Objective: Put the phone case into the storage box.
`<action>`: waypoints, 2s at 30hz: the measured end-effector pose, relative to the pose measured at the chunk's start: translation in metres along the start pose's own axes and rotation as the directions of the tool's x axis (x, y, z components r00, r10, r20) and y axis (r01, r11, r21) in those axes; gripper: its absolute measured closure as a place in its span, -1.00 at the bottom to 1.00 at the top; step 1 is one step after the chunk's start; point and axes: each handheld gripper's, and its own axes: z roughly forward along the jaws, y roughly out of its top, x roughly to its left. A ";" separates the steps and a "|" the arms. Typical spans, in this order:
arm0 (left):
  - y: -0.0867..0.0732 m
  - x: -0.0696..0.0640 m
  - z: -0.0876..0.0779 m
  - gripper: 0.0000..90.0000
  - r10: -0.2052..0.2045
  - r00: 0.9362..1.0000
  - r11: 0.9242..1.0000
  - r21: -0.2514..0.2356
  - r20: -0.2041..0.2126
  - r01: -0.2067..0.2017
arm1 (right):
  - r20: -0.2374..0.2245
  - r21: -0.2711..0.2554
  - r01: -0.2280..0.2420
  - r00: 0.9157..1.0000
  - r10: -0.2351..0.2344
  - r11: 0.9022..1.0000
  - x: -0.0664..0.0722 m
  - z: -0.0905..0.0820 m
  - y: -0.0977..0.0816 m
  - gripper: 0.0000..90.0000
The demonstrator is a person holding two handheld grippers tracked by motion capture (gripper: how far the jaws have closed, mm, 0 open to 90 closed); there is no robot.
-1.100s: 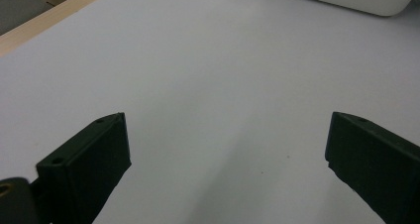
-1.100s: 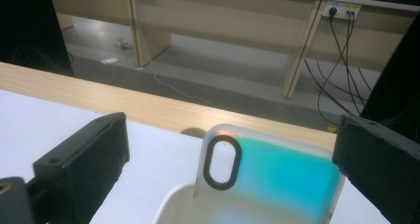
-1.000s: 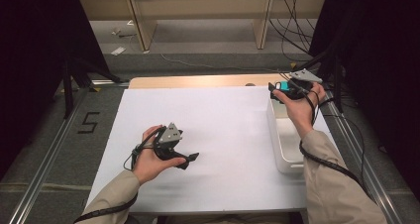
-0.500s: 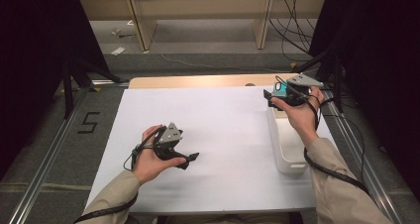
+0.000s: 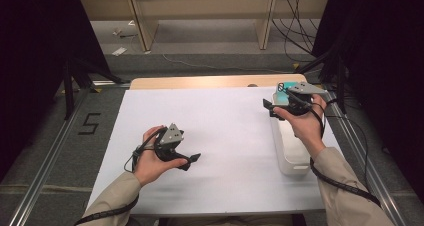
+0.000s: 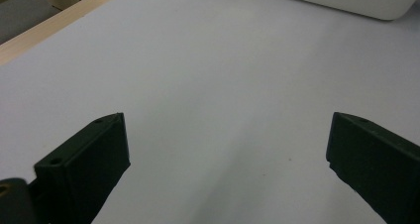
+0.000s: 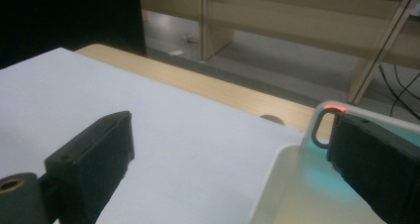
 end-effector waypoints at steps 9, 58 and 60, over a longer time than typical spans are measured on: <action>0.000 0.000 -0.001 -0.95 0.000 1.000 1.000 0.000 0.001 0.000 | -0.061 0.007 0.024 0.998 -0.024 1.000 0.014 -0.010 -0.004 -0.88; 0.000 0.000 -0.001 -0.95 -0.004 1.000 1.000 -0.009 0.002 0.004 | -0.225 0.016 0.083 0.971 -0.077 0.996 0.047 -0.047 -0.021 -0.83; 0.000 0.000 -0.001 -0.95 -0.004 1.000 1.000 -0.012 0.002 0.004 | -0.231 0.020 0.084 0.970 -0.078 0.996 0.048 -0.048 -0.021 -0.83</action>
